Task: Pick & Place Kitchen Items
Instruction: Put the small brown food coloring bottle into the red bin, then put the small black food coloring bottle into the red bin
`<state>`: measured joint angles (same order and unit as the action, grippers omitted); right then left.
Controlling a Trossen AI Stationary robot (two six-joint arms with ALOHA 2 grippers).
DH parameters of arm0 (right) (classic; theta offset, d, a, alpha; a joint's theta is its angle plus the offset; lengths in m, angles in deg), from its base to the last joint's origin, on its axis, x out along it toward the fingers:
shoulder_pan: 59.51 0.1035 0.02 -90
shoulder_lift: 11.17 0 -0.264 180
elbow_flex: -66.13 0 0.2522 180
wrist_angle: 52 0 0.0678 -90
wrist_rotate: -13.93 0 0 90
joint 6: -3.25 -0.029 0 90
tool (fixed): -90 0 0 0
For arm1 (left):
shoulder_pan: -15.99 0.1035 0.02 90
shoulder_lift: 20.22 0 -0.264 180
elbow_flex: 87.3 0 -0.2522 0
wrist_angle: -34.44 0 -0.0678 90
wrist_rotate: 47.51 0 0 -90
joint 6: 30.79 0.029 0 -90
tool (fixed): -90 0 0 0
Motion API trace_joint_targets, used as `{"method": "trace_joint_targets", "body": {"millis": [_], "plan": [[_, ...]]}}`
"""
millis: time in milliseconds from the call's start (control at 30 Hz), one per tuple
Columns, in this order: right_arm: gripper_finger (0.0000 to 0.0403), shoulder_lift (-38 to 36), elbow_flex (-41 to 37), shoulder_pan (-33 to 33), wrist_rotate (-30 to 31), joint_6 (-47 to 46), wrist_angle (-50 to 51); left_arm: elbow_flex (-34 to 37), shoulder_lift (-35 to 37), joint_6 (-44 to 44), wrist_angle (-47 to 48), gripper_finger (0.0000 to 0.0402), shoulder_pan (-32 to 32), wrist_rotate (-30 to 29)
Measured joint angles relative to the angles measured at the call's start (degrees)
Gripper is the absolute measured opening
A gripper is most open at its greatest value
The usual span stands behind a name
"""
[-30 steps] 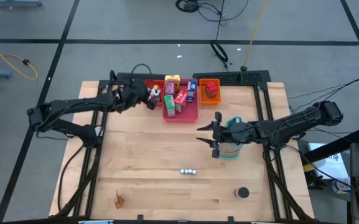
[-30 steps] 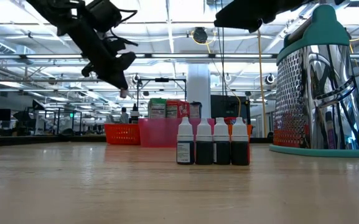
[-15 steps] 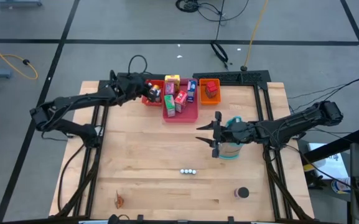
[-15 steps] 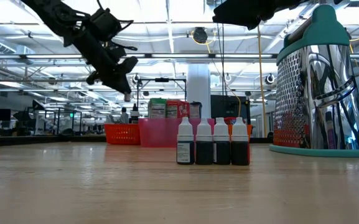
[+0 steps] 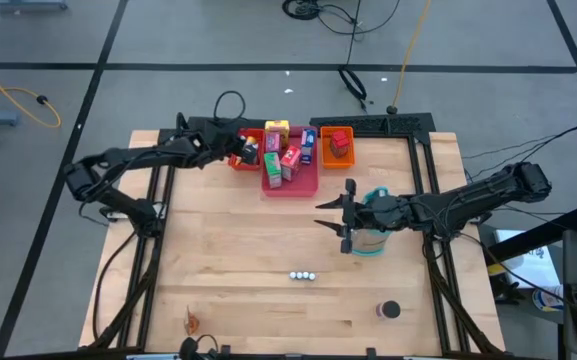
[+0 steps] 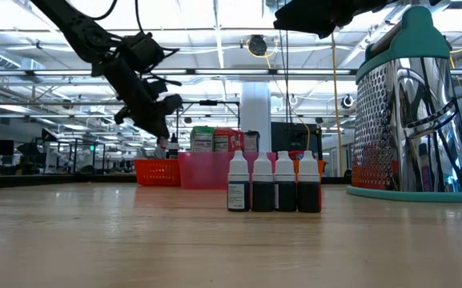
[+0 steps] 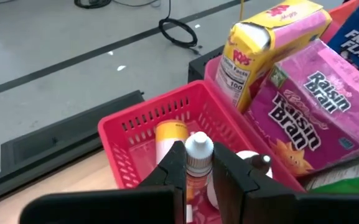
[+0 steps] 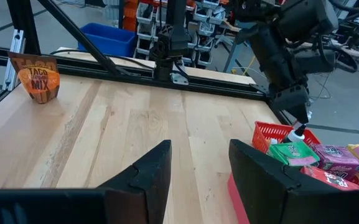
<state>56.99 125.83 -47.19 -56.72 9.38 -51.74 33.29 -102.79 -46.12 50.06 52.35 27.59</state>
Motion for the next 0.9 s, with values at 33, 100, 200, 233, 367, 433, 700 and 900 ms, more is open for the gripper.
{"method": "trace_joint_targets", "body": {"millis": [33,100,200,233,367,433,700,900], "plan": [[0.0155,0.0,0.0,0.0,0.02,0.02,-0.02,0.0,-0.23,-0.05,-0.25,0.0037,0.0,0.02],[0.0155,0.0,0.0,0.0,0.01,0.04,0.0,0.0,-0.62,-0.23,-0.71,0.0037,0.0,0.31],[0.0155,0.0,0.0,0.0,0.0,0.13,0.0,0.0,-0.71,-0.23,-1.05,0.0038,-0.01,0.98],[0.0155,0.0,0.0,0.0,0.02,0.15,0.0,0.0,-0.71,-0.13,-1.2,0.0038,-0.07,0.96],[0.0155,0.0,0.0,0.0,0.0,0.15,0.0,0.0,-0.71,0.24,-0.96,0.0048,-0.07,1.02],[0.0155,0.0,0.0,0.0,0.02,0.15,0.02,0.0,-0.71,0.24,-0.87,0.0071,-0.07,1.09],[0.0155,0.0,0.0,0.0,0.0,0.15,0.02,0.0,-0.71,0.22,-0.96,0.0183,-0.07,1.11],[0.0155,0.0,0.0,0.0,0.0,0.12,0.02,0.0,-0.71,-0.37,-0.88,0.0222,-0.23,3.15]]}}
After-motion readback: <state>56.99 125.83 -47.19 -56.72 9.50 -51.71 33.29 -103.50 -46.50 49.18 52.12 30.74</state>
